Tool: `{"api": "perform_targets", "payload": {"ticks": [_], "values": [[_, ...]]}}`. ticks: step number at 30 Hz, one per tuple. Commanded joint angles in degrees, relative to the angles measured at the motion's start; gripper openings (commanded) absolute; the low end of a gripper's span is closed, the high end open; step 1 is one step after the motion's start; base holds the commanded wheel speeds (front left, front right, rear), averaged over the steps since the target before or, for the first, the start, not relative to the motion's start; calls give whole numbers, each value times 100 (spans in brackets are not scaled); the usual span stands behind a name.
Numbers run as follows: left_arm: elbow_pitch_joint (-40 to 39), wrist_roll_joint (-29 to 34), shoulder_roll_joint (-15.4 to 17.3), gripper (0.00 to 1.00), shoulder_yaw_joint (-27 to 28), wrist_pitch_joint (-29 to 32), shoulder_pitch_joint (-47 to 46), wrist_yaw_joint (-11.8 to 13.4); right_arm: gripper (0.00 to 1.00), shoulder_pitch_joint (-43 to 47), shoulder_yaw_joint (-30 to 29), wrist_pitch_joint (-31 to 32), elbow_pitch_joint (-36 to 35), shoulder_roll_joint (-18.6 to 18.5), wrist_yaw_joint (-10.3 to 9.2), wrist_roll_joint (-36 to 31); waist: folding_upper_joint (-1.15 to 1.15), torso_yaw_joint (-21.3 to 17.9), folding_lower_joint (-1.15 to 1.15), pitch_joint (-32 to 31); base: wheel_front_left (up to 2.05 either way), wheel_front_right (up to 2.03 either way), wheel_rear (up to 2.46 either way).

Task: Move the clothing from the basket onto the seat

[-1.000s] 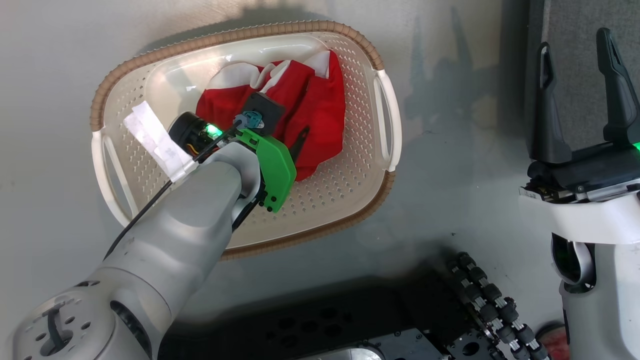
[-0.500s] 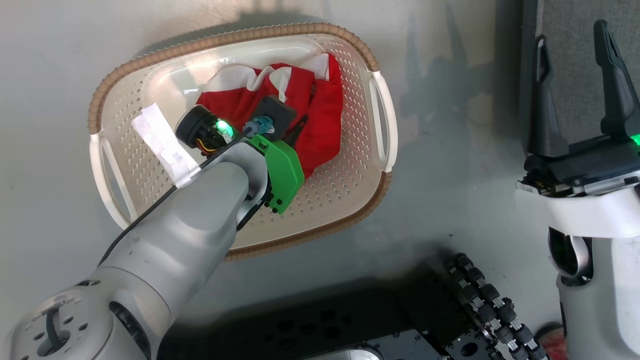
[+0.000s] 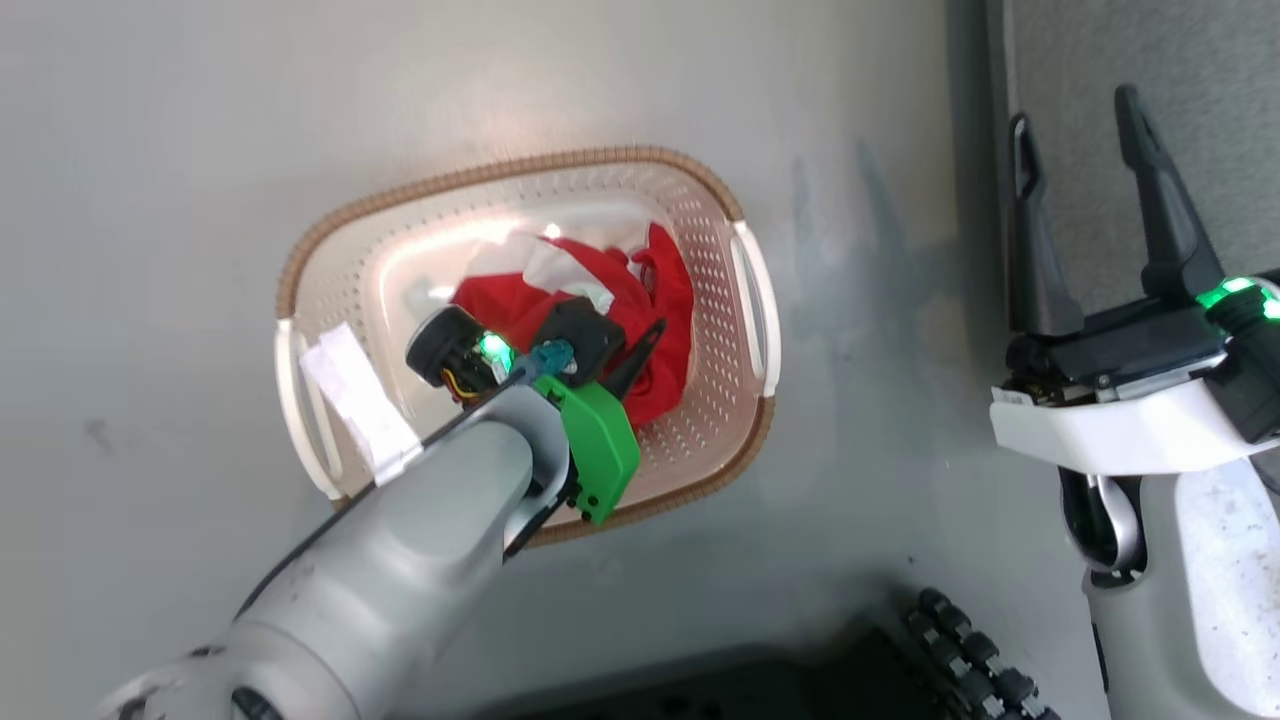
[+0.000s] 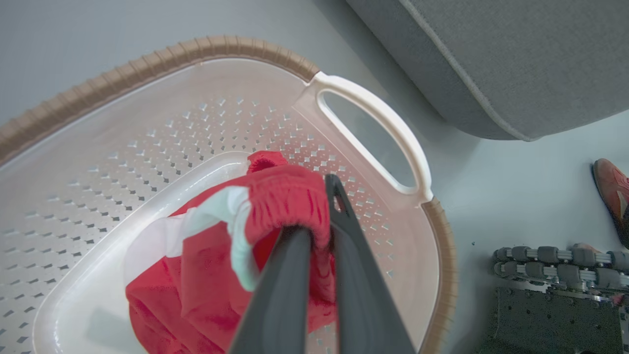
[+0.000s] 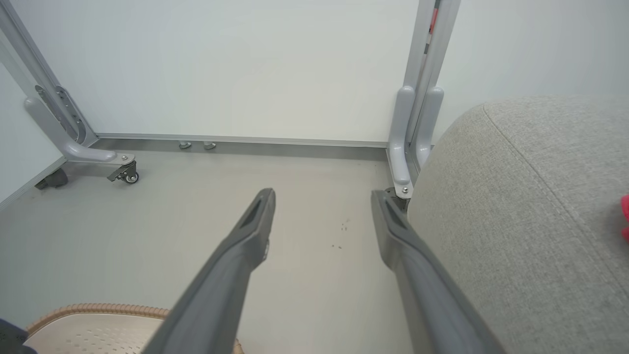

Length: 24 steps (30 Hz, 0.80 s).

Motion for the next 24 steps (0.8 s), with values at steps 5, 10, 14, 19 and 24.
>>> {"api": "perform_targets", "payload": {"ticks": [5,10,14,19,24], "values": [[-656,612,177,0,649,-24,876,7,100,425,107,-1,213,1,-10,56,0,275,0,-1732,0,0,0],[-1213,1056,193,0,1392,-25,1712,38,100,837,292,-1,418,2,-10,93,0,322,0,-2591,0,0,0],[-1817,1516,238,0,2030,-24,2342,133,100,1122,408,-1,537,3,-10,147,0,321,0,-3162,0,0,0],[-2355,1855,210,0,2689,-25,3091,98,100,1471,498,-1,672,3,-10,201,0,277,0,-3769,0,0,0],[-2766,2026,120,0,3262,-25,3688,58,100,1835,600,-1,791,5,-10,223,0,207,0,-4292,0,0,0]]}}
